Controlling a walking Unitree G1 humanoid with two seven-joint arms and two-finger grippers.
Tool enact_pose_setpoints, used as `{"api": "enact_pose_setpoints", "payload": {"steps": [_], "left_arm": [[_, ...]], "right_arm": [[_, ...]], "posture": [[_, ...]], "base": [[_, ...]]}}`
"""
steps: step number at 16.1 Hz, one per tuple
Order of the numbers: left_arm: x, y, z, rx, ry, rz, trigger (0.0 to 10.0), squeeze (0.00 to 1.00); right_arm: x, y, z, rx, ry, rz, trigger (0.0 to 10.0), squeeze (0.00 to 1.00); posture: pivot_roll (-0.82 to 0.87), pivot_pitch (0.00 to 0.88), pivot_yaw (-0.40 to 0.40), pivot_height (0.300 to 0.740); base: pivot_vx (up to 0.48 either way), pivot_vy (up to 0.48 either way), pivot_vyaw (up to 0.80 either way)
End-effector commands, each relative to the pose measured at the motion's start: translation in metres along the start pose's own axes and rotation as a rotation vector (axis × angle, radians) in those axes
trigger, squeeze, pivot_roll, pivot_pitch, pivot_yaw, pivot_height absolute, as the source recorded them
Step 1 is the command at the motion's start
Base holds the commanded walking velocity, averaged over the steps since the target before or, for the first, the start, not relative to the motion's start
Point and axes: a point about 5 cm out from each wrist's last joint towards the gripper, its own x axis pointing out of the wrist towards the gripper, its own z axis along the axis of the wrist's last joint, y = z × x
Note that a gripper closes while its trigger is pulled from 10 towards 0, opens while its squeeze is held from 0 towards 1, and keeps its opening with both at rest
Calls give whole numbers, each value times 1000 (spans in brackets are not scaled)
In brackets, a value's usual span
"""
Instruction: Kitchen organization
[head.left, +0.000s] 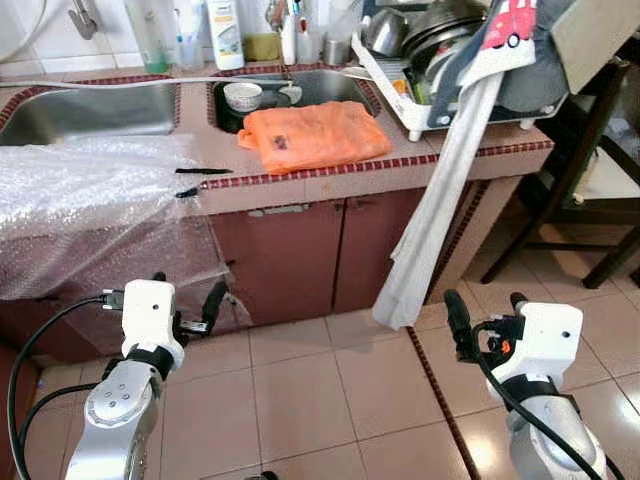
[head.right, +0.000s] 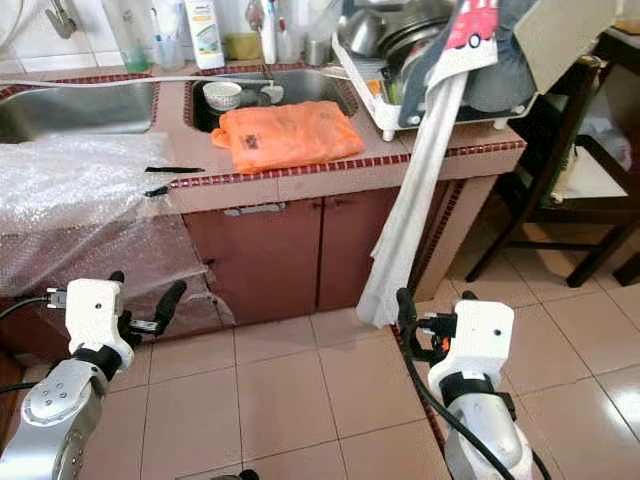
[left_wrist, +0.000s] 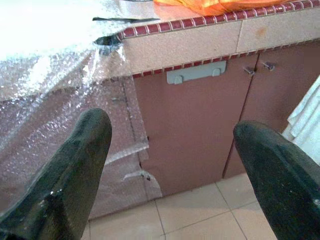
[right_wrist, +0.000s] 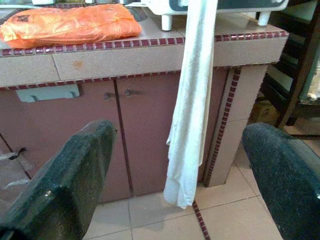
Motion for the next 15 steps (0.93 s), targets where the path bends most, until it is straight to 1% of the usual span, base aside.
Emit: {"api": "enact_pose_setpoints", "payload": {"steps": [1,11,15], "left_arm": [[1,0,2,-4,0,-1,10000,0],[4,-3,1,-5,9,-13,10000,0],[5,-8,2,-9,8,-17,10000,0]], "right_arm": [[0,-3,7,-9,-22,-10,10000,0],[-1,-3,8,-8,-28,-21,10000,0],[5,-3,13,-14,-43,-17,10000,0]], "posture": [[-32,114,-20,740],[-41,119,-12,740],[-38,118,-19,740]], "base": [[0,480,0],[0,480,0],[0,480,0]]}}
